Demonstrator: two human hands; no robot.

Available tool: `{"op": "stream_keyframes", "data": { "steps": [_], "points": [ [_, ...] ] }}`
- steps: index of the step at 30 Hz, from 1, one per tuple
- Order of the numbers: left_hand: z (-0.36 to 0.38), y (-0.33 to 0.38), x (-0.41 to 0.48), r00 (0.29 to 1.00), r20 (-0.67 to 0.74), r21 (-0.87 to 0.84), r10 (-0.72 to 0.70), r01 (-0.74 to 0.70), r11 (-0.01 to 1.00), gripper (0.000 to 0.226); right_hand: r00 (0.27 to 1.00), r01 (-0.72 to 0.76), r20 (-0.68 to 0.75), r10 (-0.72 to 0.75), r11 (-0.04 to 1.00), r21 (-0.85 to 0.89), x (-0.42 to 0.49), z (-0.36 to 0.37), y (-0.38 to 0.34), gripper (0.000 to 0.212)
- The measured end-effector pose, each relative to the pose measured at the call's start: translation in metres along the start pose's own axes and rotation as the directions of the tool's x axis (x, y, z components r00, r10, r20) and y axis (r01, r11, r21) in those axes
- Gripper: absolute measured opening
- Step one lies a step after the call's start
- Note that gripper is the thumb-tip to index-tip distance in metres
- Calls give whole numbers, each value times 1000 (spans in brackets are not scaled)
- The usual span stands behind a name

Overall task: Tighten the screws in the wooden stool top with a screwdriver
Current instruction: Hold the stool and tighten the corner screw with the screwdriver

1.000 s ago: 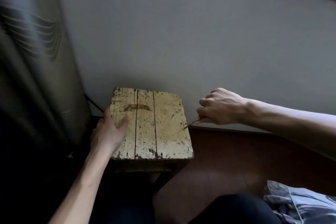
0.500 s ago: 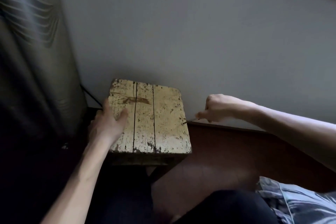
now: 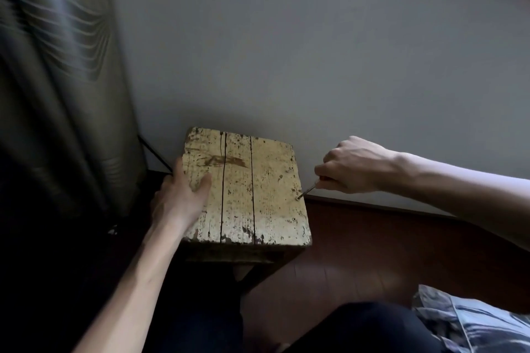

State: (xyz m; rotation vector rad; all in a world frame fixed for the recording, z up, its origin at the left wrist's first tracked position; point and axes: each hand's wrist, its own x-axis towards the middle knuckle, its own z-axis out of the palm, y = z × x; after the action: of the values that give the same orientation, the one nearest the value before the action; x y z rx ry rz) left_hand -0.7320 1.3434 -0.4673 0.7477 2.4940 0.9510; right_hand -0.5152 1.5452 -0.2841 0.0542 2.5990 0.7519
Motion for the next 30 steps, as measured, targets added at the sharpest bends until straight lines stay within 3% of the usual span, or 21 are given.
{"op": "stream_keyframes", "data": {
  "steps": [6,9,12,15,18,20,22,26,30],
  "points": [
    [5,-2,5,1000,-2,26,8,-8,1000,87,975,-212,-28,219,964,163,6,10,-16,45],
    [6,-5,5,1000,-2,34,15,-15,999,86,870,-487,139,473,779,395,17,9,-20,46],
    [5,-5,3,1000,5,18,12,-12,1000,85,798,-598,269,539,654,463,20,7,-18,40],
    [2,-2,0,1000,15,0,4,-4,1000,87,833,-552,272,481,714,431,17,0,-20,34],
    [0,-1,-1,1000,18,-5,6,-5,1000,87,912,-409,189,363,821,399,7,-4,-19,17],
    [-1,0,-2,1000,23,-9,-1,1,1000,87,960,-281,67,273,919,278,0,-6,-16,12],
    [-1,0,-2,999,32,-18,-12,13,1000,88,989,-145,5,145,984,107,-4,-5,-14,22],
    [0,0,0,1000,27,-11,-12,12,1000,89,1000,-4,-31,3,1000,-23,-7,1,-10,35],
    [2,-1,2,1000,21,-5,-2,2,1000,87,1000,14,-26,-16,999,-46,-2,4,-8,38]
  ]
}}
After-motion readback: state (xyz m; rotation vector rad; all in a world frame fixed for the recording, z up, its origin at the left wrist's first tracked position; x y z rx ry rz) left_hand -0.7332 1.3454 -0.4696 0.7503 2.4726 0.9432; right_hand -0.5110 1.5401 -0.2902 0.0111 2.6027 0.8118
